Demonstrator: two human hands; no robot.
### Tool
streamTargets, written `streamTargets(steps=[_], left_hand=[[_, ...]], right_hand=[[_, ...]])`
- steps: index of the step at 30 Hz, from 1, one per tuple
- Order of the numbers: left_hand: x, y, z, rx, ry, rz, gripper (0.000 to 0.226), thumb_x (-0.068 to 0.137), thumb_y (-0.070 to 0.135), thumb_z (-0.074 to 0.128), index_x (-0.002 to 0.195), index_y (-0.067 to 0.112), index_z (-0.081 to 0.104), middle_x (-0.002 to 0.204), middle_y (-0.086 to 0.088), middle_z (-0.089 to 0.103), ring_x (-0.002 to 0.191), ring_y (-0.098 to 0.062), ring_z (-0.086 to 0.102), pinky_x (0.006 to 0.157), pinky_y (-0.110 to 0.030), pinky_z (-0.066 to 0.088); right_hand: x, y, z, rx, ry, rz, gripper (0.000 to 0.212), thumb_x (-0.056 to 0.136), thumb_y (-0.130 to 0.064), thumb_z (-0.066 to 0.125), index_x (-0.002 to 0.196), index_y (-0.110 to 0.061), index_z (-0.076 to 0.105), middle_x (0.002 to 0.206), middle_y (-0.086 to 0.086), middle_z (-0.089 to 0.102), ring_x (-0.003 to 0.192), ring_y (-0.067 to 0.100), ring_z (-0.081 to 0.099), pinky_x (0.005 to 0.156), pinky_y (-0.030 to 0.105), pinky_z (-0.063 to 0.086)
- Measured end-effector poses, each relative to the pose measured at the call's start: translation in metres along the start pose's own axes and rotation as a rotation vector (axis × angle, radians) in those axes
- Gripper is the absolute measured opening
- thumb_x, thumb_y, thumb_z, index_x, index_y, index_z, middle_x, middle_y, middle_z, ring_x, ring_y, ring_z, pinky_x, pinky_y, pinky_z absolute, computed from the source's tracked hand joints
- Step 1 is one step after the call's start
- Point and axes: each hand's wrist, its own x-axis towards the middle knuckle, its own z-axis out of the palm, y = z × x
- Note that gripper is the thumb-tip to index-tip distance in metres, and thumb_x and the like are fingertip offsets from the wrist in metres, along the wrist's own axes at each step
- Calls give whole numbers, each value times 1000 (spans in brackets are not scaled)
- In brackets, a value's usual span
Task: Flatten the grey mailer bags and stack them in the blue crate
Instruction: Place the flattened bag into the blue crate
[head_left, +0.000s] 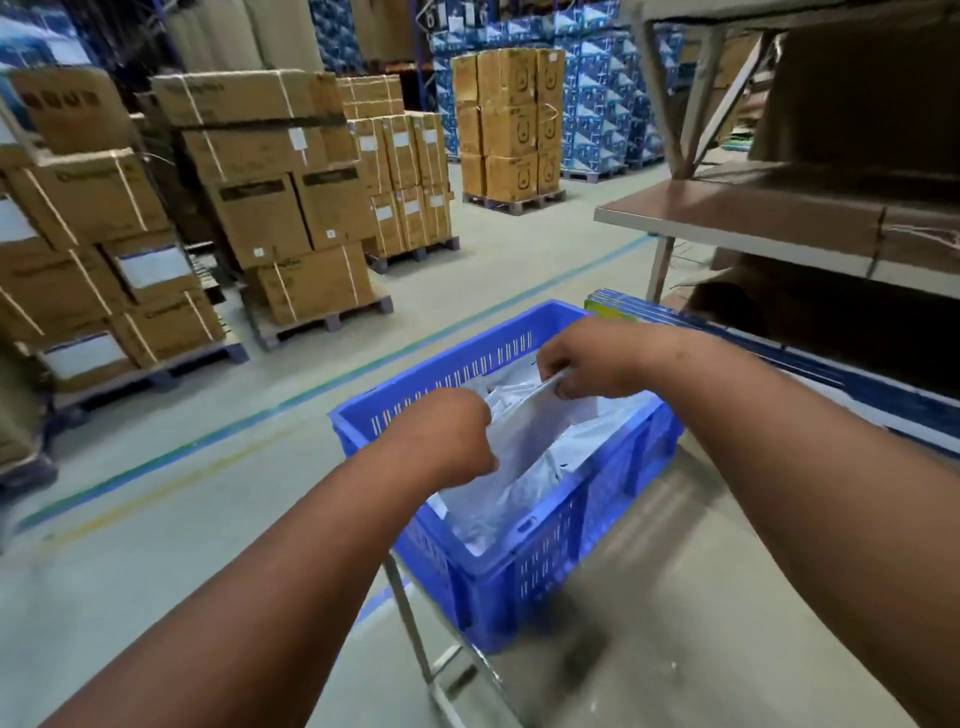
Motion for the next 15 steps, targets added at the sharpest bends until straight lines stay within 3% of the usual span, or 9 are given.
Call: streamTargets(steps=[3, 5, 7, 10, 13, 15], left_hand=[[8, -11, 16, -32, -152, 8, 31, 86, 40, 81, 82, 16, 61, 76, 0, 54, 76, -25, 58, 51, -29, 35], [15, -16, 27, -51, -258, 22, 31, 85, 38, 84, 84, 15, 64, 77, -2, 57, 77, -27, 61, 58, -30, 43], [22, -18, 38, -37, -321, 45, 30, 84, 38, 86, 87, 15, 66, 77, -3, 57, 80, -29, 63, 66, -34, 47], [31, -17, 50, 6, -381, 56, 35, 85, 38, 87, 79, 14, 62, 75, -1, 57, 80, -28, 61, 73, -37, 53], [37, -19, 61, 60, -428, 75, 36, 86, 31, 85, 70, 16, 57, 73, 0, 57, 77, -26, 59, 76, -40, 55], [39, -21, 64, 76, -440, 80, 32, 86, 25, 83, 71, 17, 56, 75, -1, 57, 77, -26, 59, 73, -38, 52]], right_hand=[[32, -2, 21, 0, -153, -22, 10, 93, -27, 69, 97, -36, 69, 87, -12, 62, 85, 16, 58, 60, 26, 38], [49, 0, 39, 3, -257, -6, 14, 94, -30, 71, 106, -37, 70, 87, -15, 62, 83, 15, 59, 61, 25, 41], [63, 3, 59, 21, -349, 34, 10, 92, -31, 73, 94, -40, 67, 79, -14, 63, 71, 12, 60, 63, 31, 50], [79, 8, 87, 65, -470, 94, 22, 87, -28, 76, 73, -41, 65, 65, -13, 61, 63, 15, 63, 71, 41, 60], [88, 5, 110, 89, -533, 92, 34, 86, -21, 75, 61, -41, 65, 59, -10, 56, 57, 16, 57, 54, 29, 48], [93, 2, 124, 85, -554, 84, 37, 87, -20, 74, 59, -41, 63, 60, -4, 54, 54, 18, 51, 52, 27, 43]])
